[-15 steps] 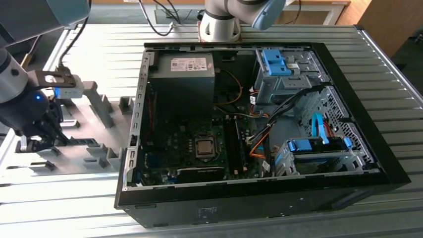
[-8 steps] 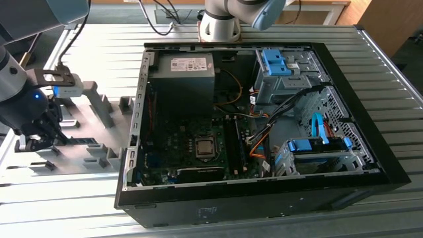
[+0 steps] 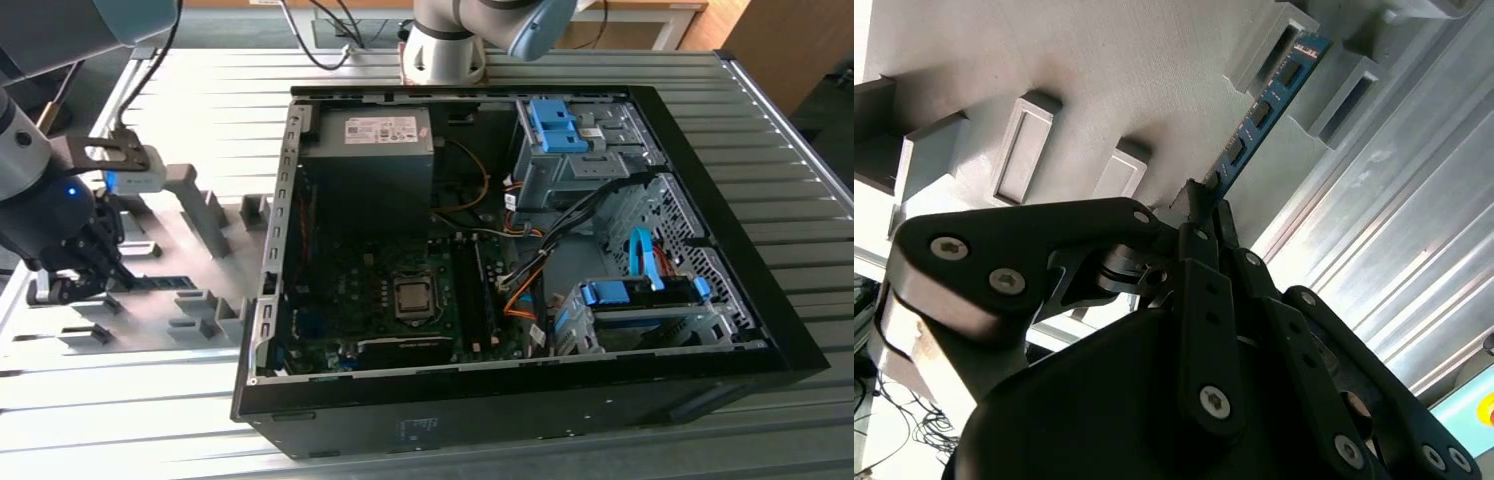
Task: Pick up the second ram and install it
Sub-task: 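Pick up the second ram and move it above second insertion slot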
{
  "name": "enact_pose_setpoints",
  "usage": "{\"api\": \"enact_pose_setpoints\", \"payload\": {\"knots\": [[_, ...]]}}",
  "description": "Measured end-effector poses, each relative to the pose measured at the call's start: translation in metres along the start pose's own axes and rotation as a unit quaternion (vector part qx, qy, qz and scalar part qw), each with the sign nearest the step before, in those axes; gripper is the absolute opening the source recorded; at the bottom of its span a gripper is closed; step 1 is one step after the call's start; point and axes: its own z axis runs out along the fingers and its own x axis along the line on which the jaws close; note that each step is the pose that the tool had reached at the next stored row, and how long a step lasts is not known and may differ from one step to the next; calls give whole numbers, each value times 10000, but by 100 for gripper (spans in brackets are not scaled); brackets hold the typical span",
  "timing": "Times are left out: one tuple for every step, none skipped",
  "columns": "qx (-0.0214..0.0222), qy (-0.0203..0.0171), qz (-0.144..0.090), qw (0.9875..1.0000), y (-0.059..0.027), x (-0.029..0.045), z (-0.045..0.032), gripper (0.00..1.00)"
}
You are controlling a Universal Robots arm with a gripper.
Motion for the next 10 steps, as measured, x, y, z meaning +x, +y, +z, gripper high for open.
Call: {"api": "enact_pose_setpoints", "payload": {"knots": [[0,0,0,10000,0,0,-5,14],[-1,1,0,10000,0,0,-10,14],[0,0,0,10000,0,0,-14,14],[0,0,0,10000,1,-1,-18,14],[0,0,0,10000,0,-1,-22,14],[0,0,0,10000,1,-1,-26,14],[0,0,0,10000,1,-1,-30,14],[-1,1,0,10000,1,-1,-36,14],[-1,1,0,10000,1,-2,-40,14],[-1,1,0,10000,1,-2,-44,14]]}}
